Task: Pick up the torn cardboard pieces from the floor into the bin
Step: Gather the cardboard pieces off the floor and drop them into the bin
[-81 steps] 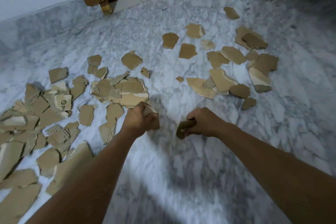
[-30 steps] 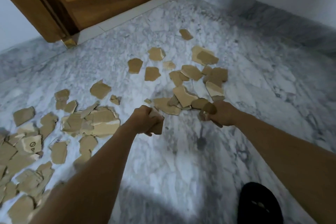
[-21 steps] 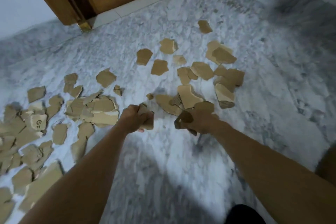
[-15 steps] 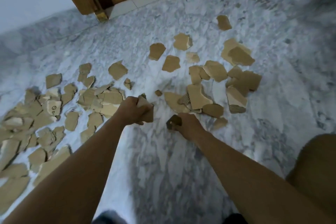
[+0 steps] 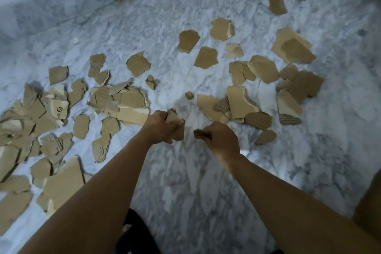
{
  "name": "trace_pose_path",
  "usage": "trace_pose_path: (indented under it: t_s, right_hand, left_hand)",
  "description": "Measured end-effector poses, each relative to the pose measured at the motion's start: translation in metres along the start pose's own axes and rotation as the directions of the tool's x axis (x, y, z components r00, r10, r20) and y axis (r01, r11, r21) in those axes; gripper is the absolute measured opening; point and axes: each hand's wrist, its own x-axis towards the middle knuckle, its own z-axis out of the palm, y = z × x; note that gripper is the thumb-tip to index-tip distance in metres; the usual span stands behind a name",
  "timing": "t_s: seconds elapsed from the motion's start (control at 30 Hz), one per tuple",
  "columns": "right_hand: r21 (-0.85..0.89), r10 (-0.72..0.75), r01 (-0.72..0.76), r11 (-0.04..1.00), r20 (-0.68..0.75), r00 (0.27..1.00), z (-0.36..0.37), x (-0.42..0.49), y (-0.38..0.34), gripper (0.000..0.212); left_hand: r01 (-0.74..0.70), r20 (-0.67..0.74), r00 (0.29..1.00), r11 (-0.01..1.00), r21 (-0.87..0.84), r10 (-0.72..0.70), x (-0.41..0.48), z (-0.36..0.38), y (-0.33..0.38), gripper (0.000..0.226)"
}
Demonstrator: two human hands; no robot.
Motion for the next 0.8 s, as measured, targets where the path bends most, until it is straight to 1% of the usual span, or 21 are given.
trace_pose_path:
  t_s: [0.1, 0.13, 0.23, 0.27, 0.37, 0.47, 0.53, 0.57, 0.63, 0.7, 0.77, 0.8]
  right_hand:
    - [-0.130, -0.083, 0.081, 0.988, -0.015, 0.996, 0.004, 0.003, -0.001, 0.019]
    - [-0.158, -0.101, 0.101, 0.982, 0.010, 0.995, 0.002, 0.005, -0.002, 0.015]
    - [-0.171, -0.106, 0.136, 0.976, 0.172, 0.979, -0.014, 0.015, -0.001, 0.015]
    - [-0.142, -0.078, 0.105, 0.984, 0.183, 0.980, -0.026, 0.019, 0.004, 0.017]
    - [-0.039, 0.055, -0.050, 0.998, 0.117, 0.992, -0.074, 0.025, 0.033, 0.023]
    - [-0.015, 0.125, -0.124, 0.992, 0.071, 0.990, -0.120, 0.019, 0.065, 0.033]
    - [0.022, 0.199, -0.200, 0.980, 0.033, 0.979, -0.150, 0.008, 0.078, 0.029]
    - [0.037, 0.243, -0.244, 0.969, 0.034, 0.969, -0.160, 0.003, 0.082, 0.031]
    - [0.064, 0.345, -0.350, 0.935, 0.078, 0.935, -0.172, -0.005, 0.093, 0.039]
    - [0.095, 0.417, -0.432, 0.897, 0.146, 0.897, -0.174, -0.011, 0.102, 0.037]
    - [0.066, 0.453, -0.471, 0.880, 0.182, 0.873, -0.170, -0.017, 0.105, 0.036]
    - [0.032, 0.450, -0.463, 0.886, 0.190, 0.873, -0.166, -0.019, 0.105, 0.036]
  left_hand:
    - [-0.023, 0.012, 1.000, 0.999, 0.033, 0.022, 0.007, -0.001, 0.002, 0.039]
    - [-0.027, 0.016, 1.000, 0.999, 0.023, 0.027, 0.009, -0.001, 0.004, 0.038]
    - [-0.054, 0.033, 0.998, 0.998, 0.033, 0.053, 0.015, -0.005, 0.011, 0.037]
    - [-0.063, 0.034, 0.998, 0.997, 0.046, 0.061, 0.017, -0.006, 0.014, 0.038]
    - [-0.099, 0.046, 0.994, 0.992, 0.078, 0.095, 0.029, -0.011, 0.028, 0.041]
    - [-0.149, 0.065, 0.988, 0.982, 0.120, 0.142, 0.038, -0.008, 0.053, 0.041]
    - [-0.184, 0.087, 0.981, 0.970, 0.160, 0.172, 0.045, 0.000, 0.072, 0.043]
    - [-0.216, 0.099, 0.975, 0.955, 0.205, 0.199, 0.048, 0.004, 0.081, 0.044]
    - [-0.294, 0.150, 0.955, 0.894, 0.337, 0.257, 0.056, 0.014, 0.097, 0.048]
    - [-0.361, 0.225, 0.930, 0.833, 0.419, 0.290, 0.060, 0.029, 0.110, 0.044]
    - [-0.411, 0.313, 0.905, 0.777, 0.477, 0.287, 0.066, 0.046, 0.115, 0.033]
    - [-0.425, 0.349, 0.896, 0.754, 0.501, 0.273, 0.068, 0.053, 0.114, 0.031]
